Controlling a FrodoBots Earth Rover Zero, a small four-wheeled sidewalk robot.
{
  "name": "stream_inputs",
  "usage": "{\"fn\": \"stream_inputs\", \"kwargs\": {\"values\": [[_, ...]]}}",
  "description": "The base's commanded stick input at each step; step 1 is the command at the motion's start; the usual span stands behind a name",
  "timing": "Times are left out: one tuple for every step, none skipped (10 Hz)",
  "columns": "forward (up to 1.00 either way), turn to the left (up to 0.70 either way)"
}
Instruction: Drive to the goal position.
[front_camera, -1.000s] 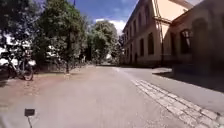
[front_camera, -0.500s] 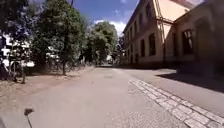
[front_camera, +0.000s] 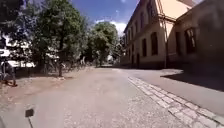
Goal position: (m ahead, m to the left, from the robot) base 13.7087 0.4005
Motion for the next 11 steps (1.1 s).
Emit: {"fn": "stream_inputs", "kwargs": {"values": [[0.85, 0.0], [0.85, 0.0], [0.85, 0.0], [0.85, 0.0], [0.85, 0.0], [0.85, 0.0], [0.85, 0.0], [0.85, 0.0], [0.85, 0.0], [0.85, 0.0], [0.85, 0.0]]}}
